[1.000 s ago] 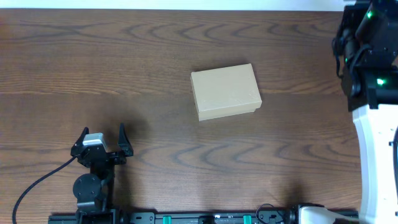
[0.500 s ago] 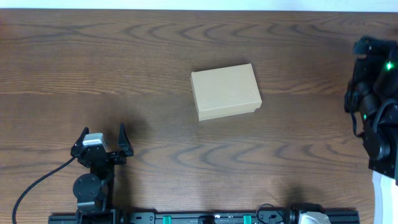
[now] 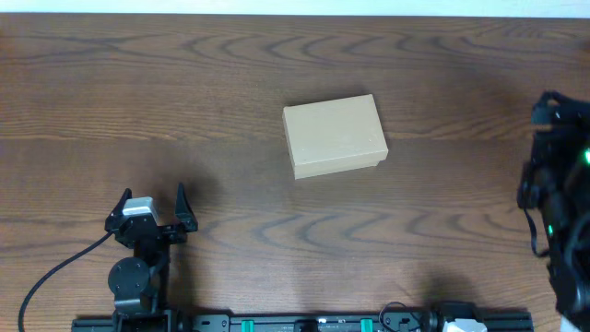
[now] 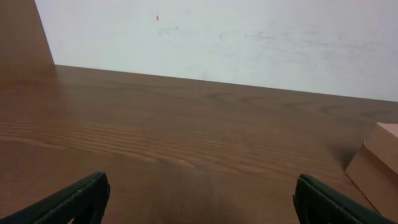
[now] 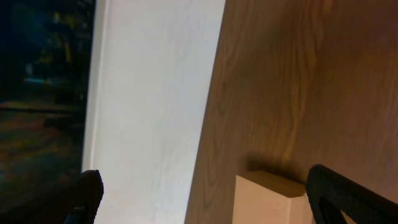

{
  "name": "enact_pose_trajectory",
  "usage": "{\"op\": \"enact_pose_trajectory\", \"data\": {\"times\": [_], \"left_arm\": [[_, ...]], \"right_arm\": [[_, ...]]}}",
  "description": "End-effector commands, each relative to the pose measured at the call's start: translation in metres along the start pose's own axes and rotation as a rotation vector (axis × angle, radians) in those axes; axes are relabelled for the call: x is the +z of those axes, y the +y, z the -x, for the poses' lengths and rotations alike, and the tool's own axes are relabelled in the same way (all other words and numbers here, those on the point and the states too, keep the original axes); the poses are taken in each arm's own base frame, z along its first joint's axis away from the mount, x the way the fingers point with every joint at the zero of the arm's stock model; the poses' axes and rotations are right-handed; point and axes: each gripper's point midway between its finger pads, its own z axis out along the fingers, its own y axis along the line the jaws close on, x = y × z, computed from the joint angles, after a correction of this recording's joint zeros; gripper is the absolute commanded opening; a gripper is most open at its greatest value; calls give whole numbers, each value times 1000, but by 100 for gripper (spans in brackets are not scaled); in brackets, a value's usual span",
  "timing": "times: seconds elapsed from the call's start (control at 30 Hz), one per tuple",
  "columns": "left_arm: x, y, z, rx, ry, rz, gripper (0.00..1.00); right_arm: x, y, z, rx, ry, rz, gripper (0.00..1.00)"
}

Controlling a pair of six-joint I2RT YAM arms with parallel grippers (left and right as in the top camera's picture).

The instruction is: Pack container

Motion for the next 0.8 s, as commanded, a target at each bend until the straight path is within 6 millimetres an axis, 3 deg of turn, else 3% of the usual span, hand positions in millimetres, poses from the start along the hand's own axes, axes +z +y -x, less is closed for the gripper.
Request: {"op": "enact_pose_trajectory", "data": {"times": [0.0, 0.27, 0.53, 0.77], "left_arm": [[1, 4, -17, -10, 51, 22, 95], [1, 4, -17, -9, 51, 22, 95], [1, 4, -17, -10, 51, 22, 95], [1, 4, -17, -9, 51, 22, 95]], "right_arm": [[-2, -11, 4, -30, -26, -34, 99], [-11, -39, 1, -39, -20, -66, 99], [-3, -108, -14, 64, -16, -109, 99], [21, -164, -33, 129, -2, -150, 99]]}}
